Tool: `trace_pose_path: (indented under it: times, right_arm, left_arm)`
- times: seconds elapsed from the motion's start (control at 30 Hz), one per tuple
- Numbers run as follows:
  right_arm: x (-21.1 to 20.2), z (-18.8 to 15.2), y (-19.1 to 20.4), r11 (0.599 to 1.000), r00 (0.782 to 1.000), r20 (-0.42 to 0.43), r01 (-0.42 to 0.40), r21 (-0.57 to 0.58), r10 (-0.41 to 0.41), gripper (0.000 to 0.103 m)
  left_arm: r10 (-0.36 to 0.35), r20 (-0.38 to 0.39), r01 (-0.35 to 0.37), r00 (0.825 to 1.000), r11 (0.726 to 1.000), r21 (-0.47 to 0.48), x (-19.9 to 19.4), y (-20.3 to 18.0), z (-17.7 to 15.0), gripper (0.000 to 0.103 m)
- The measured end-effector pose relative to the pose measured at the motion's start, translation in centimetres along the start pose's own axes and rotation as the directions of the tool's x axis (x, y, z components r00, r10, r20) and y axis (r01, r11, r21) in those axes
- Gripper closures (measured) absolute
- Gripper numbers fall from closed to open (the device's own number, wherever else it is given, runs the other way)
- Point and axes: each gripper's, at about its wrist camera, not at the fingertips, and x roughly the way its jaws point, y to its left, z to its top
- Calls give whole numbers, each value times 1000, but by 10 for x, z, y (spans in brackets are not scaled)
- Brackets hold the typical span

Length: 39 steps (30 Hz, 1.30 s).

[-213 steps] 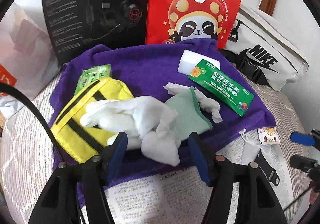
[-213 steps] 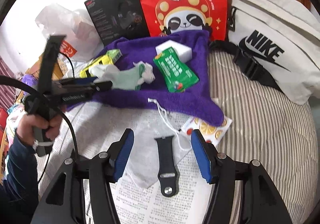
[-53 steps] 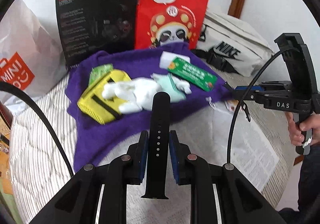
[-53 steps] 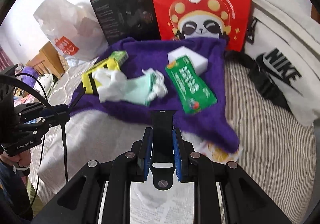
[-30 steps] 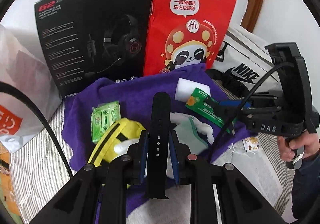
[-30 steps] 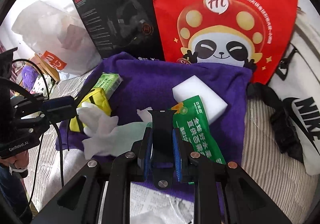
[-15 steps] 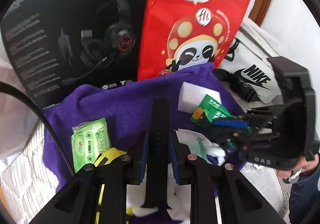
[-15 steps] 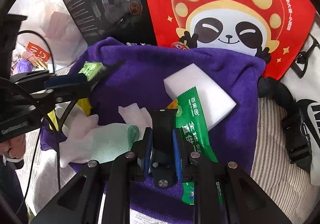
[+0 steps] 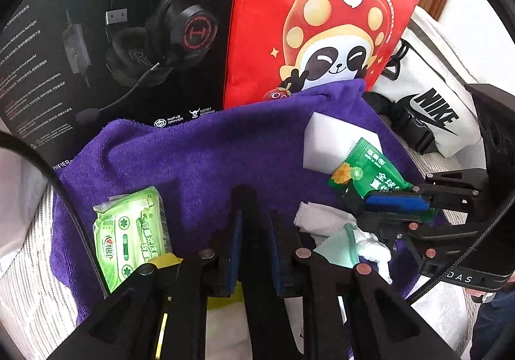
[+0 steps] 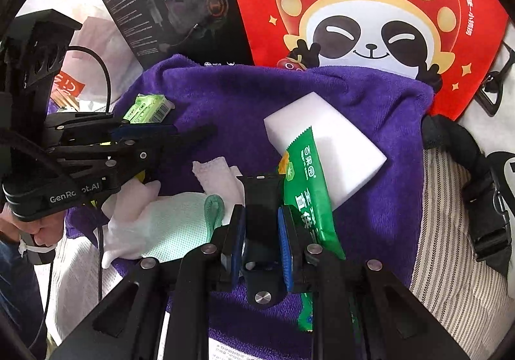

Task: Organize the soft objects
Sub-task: 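Lower the strap pieces onto the towel and open both tools, then grasp the fruit-print wipe packet on the newspaper with the right tool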

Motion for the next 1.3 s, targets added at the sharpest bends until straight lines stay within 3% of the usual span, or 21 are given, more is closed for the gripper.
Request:
trace_pose_path:
  times: [0.33, 0.47, 0.73, 0.87, 1.0, 1.07, 1.3]
  right_arm:
    - [-4, -6, 0, 1000, 1000, -4, -25, 4, 25, 81]
    - [-11, -6, 3, 1000, 1000, 6, -19, 0, 19, 67]
    - [-52, -21, 3, 1000, 998, 61, 3, 15, -4, 65]
    - [-78, -39, -5, 998, 994, 101, 36, 42, -40, 56]
    - [-101, -61, -19, 993, 988, 126, 80, 91, -91, 51]
    - [-107, -74, -26, 986, 983, 127, 116, 118, -131, 45]
    - [-95, -121, -38, 976, 985, 51, 157, 151, -166, 43]
  left_arm:
    - [-2, 44, 3, 999, 1000, -23, -29, -6, -4, 87]
    - [15, 57, -15, 998, 1000, -11, -46, -9, -10, 82]
    - [18, 90, -16, 996, 1000, -22, -79, -10, -30, 81]
    - [23, 109, -21, 994, 1000, -16, -96, -14, -45, 73]
    - [22, 141, -18, 990, 999, -32, -113, -18, -64, 58]
    - [23, 158, -16, 987, 999, -42, -121, -20, -75, 57]
    - [15, 184, -1, 983, 997, -77, -138, -27, -115, 50]
